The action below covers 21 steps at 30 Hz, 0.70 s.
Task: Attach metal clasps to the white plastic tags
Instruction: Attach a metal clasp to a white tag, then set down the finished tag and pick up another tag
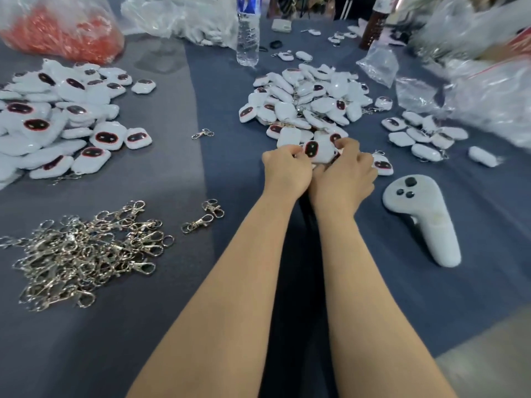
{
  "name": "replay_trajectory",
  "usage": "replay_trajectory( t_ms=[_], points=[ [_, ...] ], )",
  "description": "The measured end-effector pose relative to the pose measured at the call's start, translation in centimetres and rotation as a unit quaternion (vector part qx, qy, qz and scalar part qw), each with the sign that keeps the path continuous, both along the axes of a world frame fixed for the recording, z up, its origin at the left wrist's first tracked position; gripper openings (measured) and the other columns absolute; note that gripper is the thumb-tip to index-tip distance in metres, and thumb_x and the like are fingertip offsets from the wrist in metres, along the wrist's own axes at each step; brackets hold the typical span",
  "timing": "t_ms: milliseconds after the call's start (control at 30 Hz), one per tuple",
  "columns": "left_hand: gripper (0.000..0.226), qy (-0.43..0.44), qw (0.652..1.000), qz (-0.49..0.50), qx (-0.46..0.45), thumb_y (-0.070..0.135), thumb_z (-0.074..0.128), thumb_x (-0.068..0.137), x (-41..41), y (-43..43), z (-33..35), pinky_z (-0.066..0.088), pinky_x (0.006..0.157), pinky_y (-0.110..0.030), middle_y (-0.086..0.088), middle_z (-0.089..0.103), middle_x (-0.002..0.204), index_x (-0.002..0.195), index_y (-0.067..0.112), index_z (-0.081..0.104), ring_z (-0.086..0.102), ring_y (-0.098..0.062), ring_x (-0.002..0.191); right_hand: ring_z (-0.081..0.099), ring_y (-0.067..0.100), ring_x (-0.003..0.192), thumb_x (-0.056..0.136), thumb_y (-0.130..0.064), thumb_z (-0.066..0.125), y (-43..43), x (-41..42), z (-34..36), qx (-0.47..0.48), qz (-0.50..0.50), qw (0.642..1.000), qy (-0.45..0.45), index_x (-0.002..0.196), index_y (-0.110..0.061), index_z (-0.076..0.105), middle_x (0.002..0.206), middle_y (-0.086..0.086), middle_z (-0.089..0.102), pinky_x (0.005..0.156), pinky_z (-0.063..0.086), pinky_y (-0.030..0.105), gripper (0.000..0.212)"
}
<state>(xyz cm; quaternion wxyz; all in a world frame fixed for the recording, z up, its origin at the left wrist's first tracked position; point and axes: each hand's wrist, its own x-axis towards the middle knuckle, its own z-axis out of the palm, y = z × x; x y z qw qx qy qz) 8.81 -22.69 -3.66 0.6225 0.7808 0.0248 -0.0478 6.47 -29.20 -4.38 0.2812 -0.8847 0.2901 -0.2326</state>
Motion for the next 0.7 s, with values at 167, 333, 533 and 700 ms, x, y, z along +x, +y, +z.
replay_trajectory(
  t_ms=[167, 333, 533, 700],
  points=[
    [0.019, 0.011, 0.999, -0.002, -0.034, 0.003, 0.037, 0.087, -0.3, 0.7, 0.3, 0.034, 0.067, -0.034, -0.014, 0.044, 0.079, 0.074, 0.01, 0.049, 0.037, -0.021, 0.074, 0.039, 0.03, 0.119, 0.089, -0.017, 0.05, -0.1, 0.1, 0.2, -0.009, 0.025, 0.998, 0.061, 0.124, -0.024, 0.051, 0.13, 0.009, 0.045, 0.092, 0.03, 0.036, 0.036],
    [0.039, -0.016, 0.999, 0.013, -0.026, 0.004, 0.042, 0.083, -1.4, 2.9, 1.0, 0.018, 0.054, -0.03, -0.002, 0.024, 0.056, 0.052, 0.02, 0.023, 0.021, -0.018, 0.058, 0.039, 0.03, 0.119, 0.09, -0.022, 0.052, 3.0, -0.5, 1.2, -0.001, 0.064, 0.998, 0.014, 0.131, -0.021, 0.046, 0.133, 0.009, 0.041, 0.095, 0.03, 0.037, 0.042],
    [0.02, -0.05, 0.99, 0.122, -0.058, 0.007, 0.046, 0.088, -2.0, 9.3, 3.1, 0.031, 0.054, -0.023, -0.006, 0.037, 0.058, 0.079, -0.007, 0.056, 0.04, -0.012, 0.057, 0.053, 0.017, 0.102, 0.085, -0.011, 0.053, 9.8, -0.3, 2.8, 0.148, 0.24, 0.956, -0.081, 0.112, -0.018, 0.057, 0.114, 0.003, 0.056, 0.087, 0.045, 0.034, 0.028],
    [0.026, -0.072, 0.961, 0.255, -0.081, 0.01, 0.048, 0.09, -2.4, 17.0, 3.6, 0.049, 0.08, -0.032, -0.023, 0.063, 0.109, 0.106, -0.006, 0.061, 0.06, -0.034, 0.102, 0.06, 0.023, 0.091, 0.084, -0.012, 0.051, 18.0, -0.1, 2.7, 0.149, 0.389, 0.909, -0.022, 0.097, -0.021, 0.063, 0.097, 0.001, 0.065, 0.076, 0.05, 0.039, 0.02]
  ],
)
